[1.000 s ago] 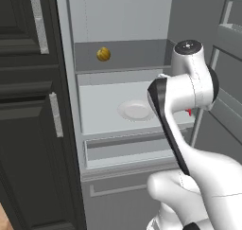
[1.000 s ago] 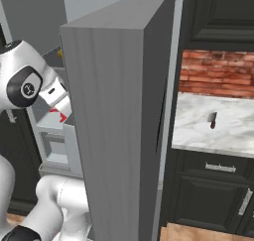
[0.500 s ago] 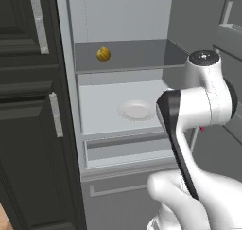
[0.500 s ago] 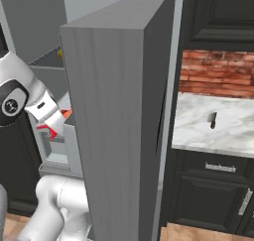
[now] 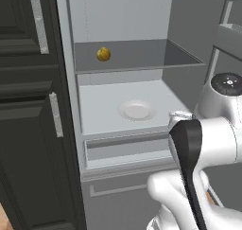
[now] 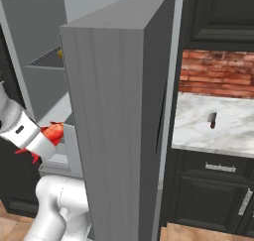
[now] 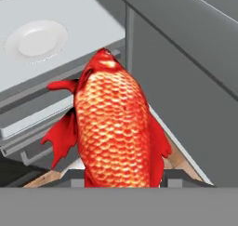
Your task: Retrieve the fish from the fridge and place it on the cutting board.
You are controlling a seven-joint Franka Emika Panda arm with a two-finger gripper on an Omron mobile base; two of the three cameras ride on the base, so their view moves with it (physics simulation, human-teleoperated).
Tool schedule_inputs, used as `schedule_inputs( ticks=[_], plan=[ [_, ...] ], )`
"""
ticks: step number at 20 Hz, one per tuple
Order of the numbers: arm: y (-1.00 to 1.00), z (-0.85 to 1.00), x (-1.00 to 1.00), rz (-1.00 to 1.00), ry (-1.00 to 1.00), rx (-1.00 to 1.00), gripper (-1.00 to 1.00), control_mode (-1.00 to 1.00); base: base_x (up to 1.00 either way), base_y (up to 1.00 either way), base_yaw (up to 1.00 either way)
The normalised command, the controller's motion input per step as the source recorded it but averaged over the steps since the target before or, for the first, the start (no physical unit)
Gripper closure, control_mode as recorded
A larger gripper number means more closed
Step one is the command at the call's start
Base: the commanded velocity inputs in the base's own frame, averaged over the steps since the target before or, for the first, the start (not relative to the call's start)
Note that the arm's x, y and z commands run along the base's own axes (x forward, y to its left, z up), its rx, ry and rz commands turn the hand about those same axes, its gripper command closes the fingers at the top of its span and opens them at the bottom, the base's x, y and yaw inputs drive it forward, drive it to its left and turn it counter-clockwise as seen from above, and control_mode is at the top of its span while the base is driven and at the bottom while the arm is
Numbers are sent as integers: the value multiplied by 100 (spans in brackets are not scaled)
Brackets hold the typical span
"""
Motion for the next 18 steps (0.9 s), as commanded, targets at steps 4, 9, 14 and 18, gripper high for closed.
schedule_inputs(
  ticks=[4,9,14,18],
  plan=[
    [1,0,-19,2,0,0,100,100,-49,11,8],
    [0,0,0,0,0,0,100,100,-100,31,19],
    [0,0,0,0,0,0,100,100,-100,24,11],
    [0,0,0,0,0,0,100,100,-100,3,-11]
  ],
)
